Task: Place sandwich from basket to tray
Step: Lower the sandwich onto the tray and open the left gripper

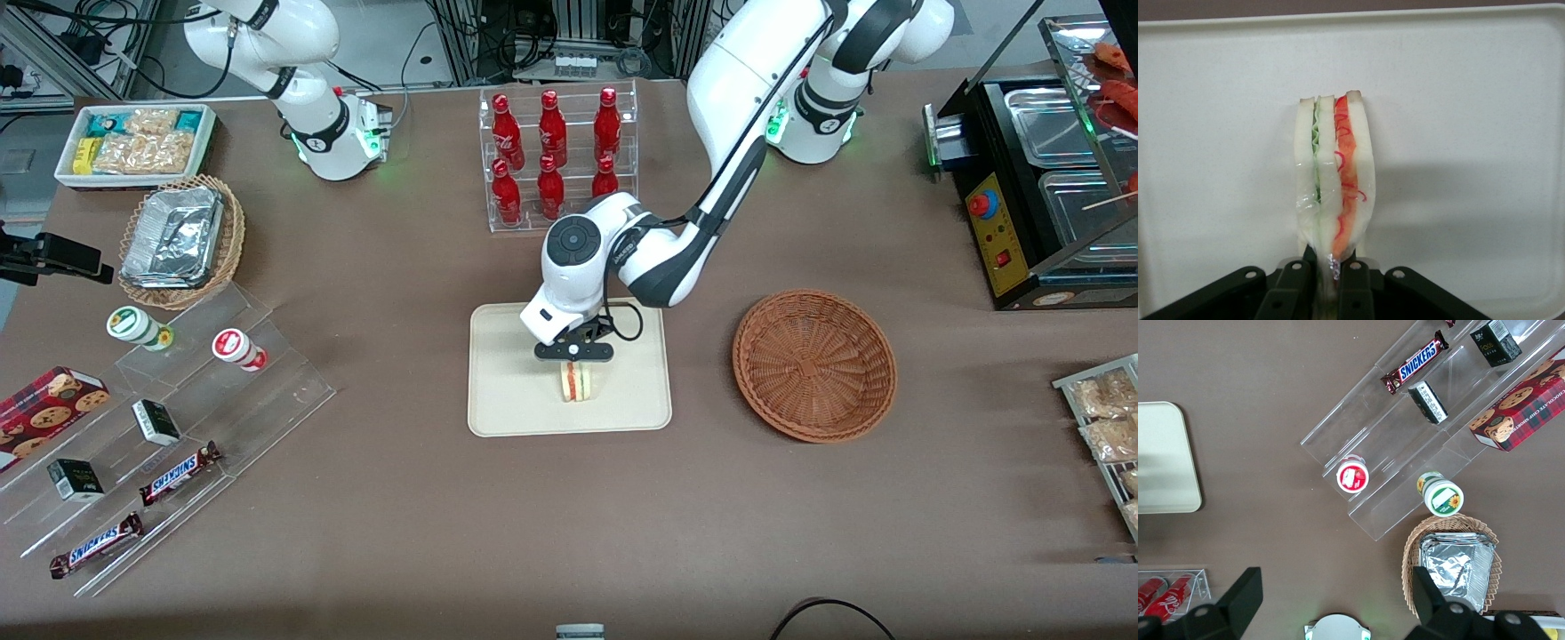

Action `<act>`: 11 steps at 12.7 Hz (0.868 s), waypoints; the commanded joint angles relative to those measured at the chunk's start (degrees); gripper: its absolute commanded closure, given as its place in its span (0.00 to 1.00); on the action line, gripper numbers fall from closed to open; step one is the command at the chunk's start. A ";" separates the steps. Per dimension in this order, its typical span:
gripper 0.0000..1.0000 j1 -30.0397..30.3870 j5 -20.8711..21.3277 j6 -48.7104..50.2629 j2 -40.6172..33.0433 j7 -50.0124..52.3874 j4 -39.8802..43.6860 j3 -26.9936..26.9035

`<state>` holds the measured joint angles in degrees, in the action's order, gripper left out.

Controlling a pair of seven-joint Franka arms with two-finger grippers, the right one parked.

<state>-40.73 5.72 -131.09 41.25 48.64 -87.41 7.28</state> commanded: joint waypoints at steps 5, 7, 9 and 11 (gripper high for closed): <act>0.87 -1.54 0.34 -0.74 1.12 -0.04 1.45 -0.52; 0.00 -1.63 0.69 -0.57 0.85 0.31 1.54 -0.60; 0.00 -1.20 0.69 -0.39 0.24 0.40 1.81 -0.69; 0.00 -0.93 0.34 0.13 -1.86 0.58 1.72 -0.87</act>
<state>-41.40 5.72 -131.47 41.16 48.65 -86.14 7.00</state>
